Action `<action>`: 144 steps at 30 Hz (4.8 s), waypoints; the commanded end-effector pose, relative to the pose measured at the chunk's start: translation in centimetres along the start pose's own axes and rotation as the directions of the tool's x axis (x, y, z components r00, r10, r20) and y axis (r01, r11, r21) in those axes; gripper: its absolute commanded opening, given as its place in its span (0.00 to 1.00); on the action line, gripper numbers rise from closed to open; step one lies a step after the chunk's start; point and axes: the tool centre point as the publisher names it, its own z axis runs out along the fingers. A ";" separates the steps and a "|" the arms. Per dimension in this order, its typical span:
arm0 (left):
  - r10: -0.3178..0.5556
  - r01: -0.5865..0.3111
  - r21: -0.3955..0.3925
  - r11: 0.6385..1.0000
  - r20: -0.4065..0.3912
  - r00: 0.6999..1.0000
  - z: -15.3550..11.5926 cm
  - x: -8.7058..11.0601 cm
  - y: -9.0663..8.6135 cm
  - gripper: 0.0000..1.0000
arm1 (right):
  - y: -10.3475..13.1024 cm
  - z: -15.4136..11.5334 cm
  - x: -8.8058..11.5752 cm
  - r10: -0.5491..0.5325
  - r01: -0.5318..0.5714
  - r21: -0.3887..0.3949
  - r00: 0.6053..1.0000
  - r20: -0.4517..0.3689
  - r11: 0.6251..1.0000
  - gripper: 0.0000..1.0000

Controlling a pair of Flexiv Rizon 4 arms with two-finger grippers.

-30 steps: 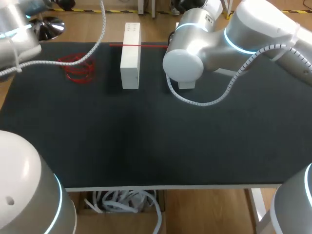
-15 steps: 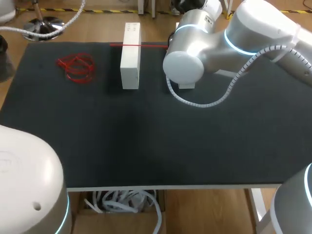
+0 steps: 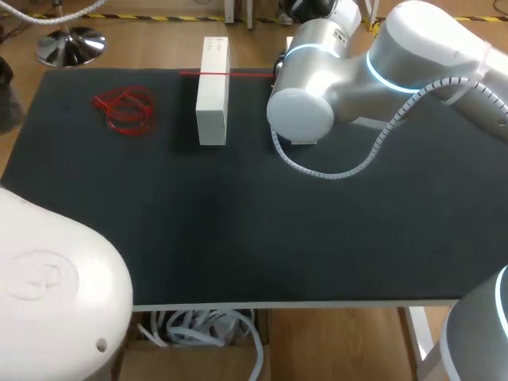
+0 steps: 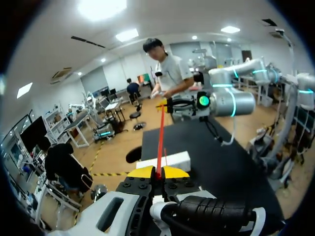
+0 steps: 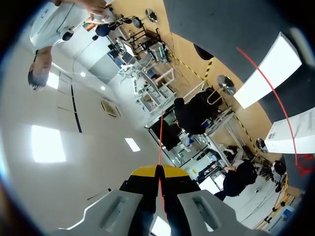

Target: Grab the tape and strap the tape.

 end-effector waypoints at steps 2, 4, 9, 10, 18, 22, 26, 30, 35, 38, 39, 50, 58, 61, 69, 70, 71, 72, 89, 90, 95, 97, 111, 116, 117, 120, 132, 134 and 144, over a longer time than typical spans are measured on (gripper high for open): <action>0.013 -0.016 -0.260 0.966 -0.011 1.000 -0.6 -0.1 -0.4 0.00 | 0.1 -0.1 0.5 -0.007 0.011 0.000 0.629 0.778 1.000 0.00; 0.016 -0.025 -0.302 0.953 -0.033 0.999 -0.7 -0.1 -0.3 0.00 | 0.1 -0.1 0.5 -0.008 0.012 0.000 0.629 0.777 1.000 0.00; 0.039 -0.063 -0.403 0.913 -0.068 0.997 -0.4 0.1 0.0 0.00 | 0.0 -0.3 0.5 -0.011 0.010 0.005 0.629 0.778 1.000 0.00; 0.048 -0.078 -0.427 0.901 -0.080 0.996 -0.4 0.1 0.1 0.00 | 0.0 -0.3 0.4 -0.011 0.010 0.006 0.628 0.778 1.000 0.00; 0.050 -0.085 -0.433 0.897 -0.092 0.994 0.3 0.4 0.0 0.00 | 0.0 -0.5 0.4 -0.020 0.016 0.012 0.626 0.779 1.000 0.00; 0.074 -0.092 -0.332 0.939 -0.066 0.995 0.6 0.4 -0.3 0.00 | 0.0 -0.6 0.4 -0.023 0.018 0.015 0.627 0.778 1.000 0.00; 0.074 -0.092 -0.332 0.939 -0.066 0.995 0.6 0.4 -0.3 0.00 | -0.2 -0.6 0.3 -0.026 0.018 0.018 0.630 0.776 1.000 0.00; 0.074 -0.092 -0.332 0.939 -0.066 0.995 0.6 0.4 -0.3 0.00 | -0.6 -0.5 0.2 -0.026 0.013 0.023 0.633 0.774 1.000 0.00; 0.074 -0.092 -0.332 0.939 -0.066 0.995 0.6 0.4 -0.3 0.00 | -0.9 -0.5 0.1 -0.026 0.005 0.029 0.637 0.771 1.000 0.00; 0.074 -0.092 -0.332 0.939 -0.066 0.995 0.6 0.4 -0.3 0.00 | -1.1 -0.6 0.0 -0.029 0.004 0.034 0.636 0.771 0.999 0.00; 0.089 -0.111 -0.354 0.928 -0.078 0.993 0.7 0.4 -0.6 0.00 | -1.1 -0.6 0.0 -0.029 0.004 0.035 0.636 0.771 0.999 0.00; 0.058 -0.188 -0.616 0.765 -0.224 0.973 1.4 0.1 -1.8 0.00 | -1.3 -0.5 -0.1 -0.051 0.016 0.052 0.632 0.773 0.999 0.00; 0.008 -0.202 -0.680 0.705 -0.277 0.961 1.6 0.0 -2.4 0.00 | -1.4 -0.6 -0.1 -0.069 0.031 0.064 0.633 0.771 0.997 0.00; -0.026 -0.209 -0.705 0.677 -0.307 0.951 1.6 0.0 -2.5 0.00 | -1.4 -0.6 -0.1 -0.080 0.039 0.072 0.637 0.767 0.997 0.00; -0.062 -0.207 -0.732 0.649 -0.322 0.945 2.0 0.5 -2.2 0.00 | -1.3 -0.8 -0.1 -0.099 0.054 0.084 0.639 0.763 0.995 0.00; -0.058 -0.208 -0.728 0.654 -0.322 0.945 2.2 0.6 -2.3 0.00 | -1.3 -0.8 -0.1 -0.105 0.057 0.089 0.639 0.762 0.994 0.00; -0.059 -0.209 -0.728 0.653 -0.323 0.944 2.3 0.6 -2.4 0.00 | -1.3 -0.8 -0.1 -0.110 0.061 0.092 0.640 0.761 0.994 0.00; -0.058 -0.222 -0.732 0.644 -0.337 0.940 2.6 0.7 -2.5 0.00 | -1.3 -0.8 -0.1 -0.111 0.062 0.093 0.640 0.760 0.994 0.00; -0.083 -0.257 -0.741 0.620 -0.387 0.918 4.8 1.4 -2.4 0.00 | -1.2 -1.1 0.1 -0.147 0.082 0.124 0.638 0.755 0.989 0.00; -0.083 -0.257 -0.742 0.619 -0.387 0.918 4.8 1.4 -2.4 0.00 | -1.2 -1.1 0.1 -0.149 0.083 0.125 0.639 0.754 0.989 0.00; -0.085 -0.252 -0.745 0.617 -0.382 0.920 4.7 1.5 -2.5 0.00 | -1.1 -1.1 0.1 -0.163 0.091 0.137 0.645 0.747 0.986 0.00; -0.078 -0.257 -0.739 0.622 -0.385 0.920 4.8 1.5 -2.6 0.00 | -1.2 -1.2 0.1 -0.173 0.098 0.144 0.648 0.742 0.985 0.00; -0.039 -0.267 -0.646 0.715 -0.418 0.908 5.2 1.6 -2.3 0.00 | -0.4 -0.8 0.9 -0.412 0.358 0.228 0.618 0.670 0.906 0.00; -0.039 -0.267 -0.646 0.715 -0.418 0.908 5.2 1.6 -2.3 0.00 | -0.4 -1.0 1.3 -0.527 0.448 0.298 0.578 0.623 0.843 0.00; -0.039 -0.267 -0.646 0.715 -0.418 0.908 5.2 1.6 -2.3 0.00 | -0.5 -1.1 1.4 -0.553 0.455 0.326 0.574 0.604 0.829 0.00; -0.039 -0.267 -0.646 0.715 -0.418 0.908 5.2 1.6 -2.3 0.00 | -0.4 -1.0 1.4 -0.643 0.544 0.364 0.513 0.569 0.756 0.00; -0.039 -0.267 -0.646 0.715 -0.418 0.908 5.2 1.6 -2.3 0.00 | -0.5 -0.1 2.0 -0.902 0.771 0.476 0.305 0.306 0.423 0.00; -0.039 -0.267 -0.646 0.715 -0.418 0.908 5.2 1.6 -2.3 0.00 | -0.9 -0.2 2.0 -0.939 0.793 0.505 0.251 0.237 0.340 0.00; -0.039 -0.267 -0.646 0.715 -0.418 0.908 5.2 1.6 -2.3 0.00 | -2.1 -0.3 1.9 -0.999 0.845 0.534 0.047 0.006 0.042 0.00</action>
